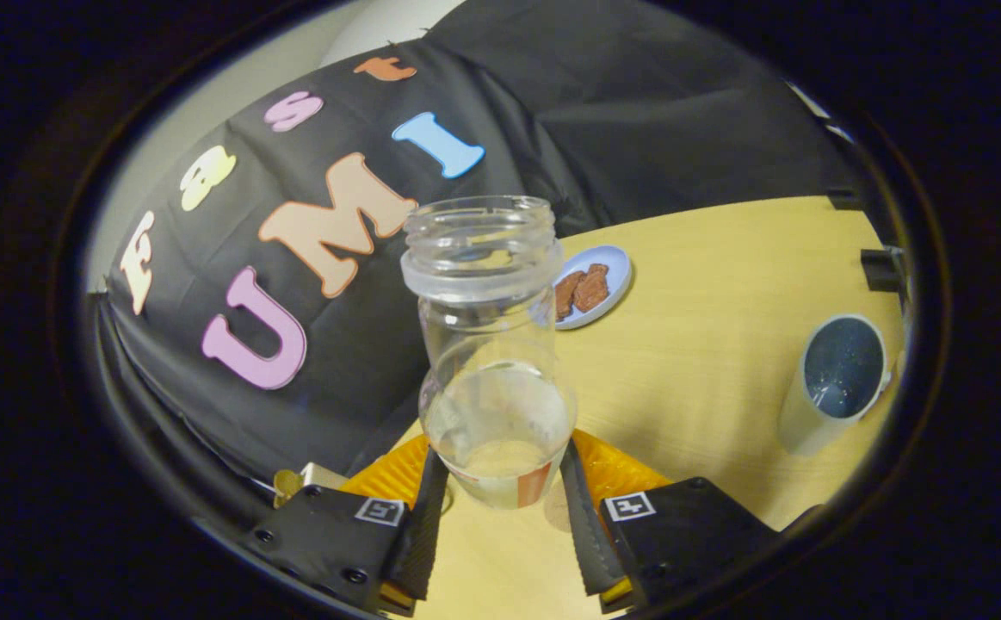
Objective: Take the bottle from table, then pour the juice into the cup, finally place the bottle on the coaster
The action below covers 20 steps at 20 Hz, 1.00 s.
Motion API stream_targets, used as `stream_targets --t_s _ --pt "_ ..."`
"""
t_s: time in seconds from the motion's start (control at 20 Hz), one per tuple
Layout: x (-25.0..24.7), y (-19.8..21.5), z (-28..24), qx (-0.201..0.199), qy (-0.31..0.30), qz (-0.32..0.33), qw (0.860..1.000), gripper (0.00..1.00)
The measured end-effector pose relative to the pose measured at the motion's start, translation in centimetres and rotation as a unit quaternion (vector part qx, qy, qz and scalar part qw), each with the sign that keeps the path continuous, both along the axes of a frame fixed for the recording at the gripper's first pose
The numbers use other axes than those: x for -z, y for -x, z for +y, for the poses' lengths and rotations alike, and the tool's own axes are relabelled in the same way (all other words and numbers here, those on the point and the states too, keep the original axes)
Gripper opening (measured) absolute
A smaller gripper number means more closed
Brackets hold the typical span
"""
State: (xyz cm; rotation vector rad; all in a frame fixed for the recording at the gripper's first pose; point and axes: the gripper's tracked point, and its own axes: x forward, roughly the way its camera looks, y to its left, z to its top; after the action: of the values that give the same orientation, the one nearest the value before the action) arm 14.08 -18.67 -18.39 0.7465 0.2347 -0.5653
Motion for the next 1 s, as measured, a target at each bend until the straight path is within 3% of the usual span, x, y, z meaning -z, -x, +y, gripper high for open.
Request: stream_targets --t_s 0.5,1.0 --pt "4.3 -1.1 1.0 -0.035 0.087 0.082 0.992 0.71" --pt "7.3 -2.2 1.6 -0.08 0.17 0.146 0.971 0.71"
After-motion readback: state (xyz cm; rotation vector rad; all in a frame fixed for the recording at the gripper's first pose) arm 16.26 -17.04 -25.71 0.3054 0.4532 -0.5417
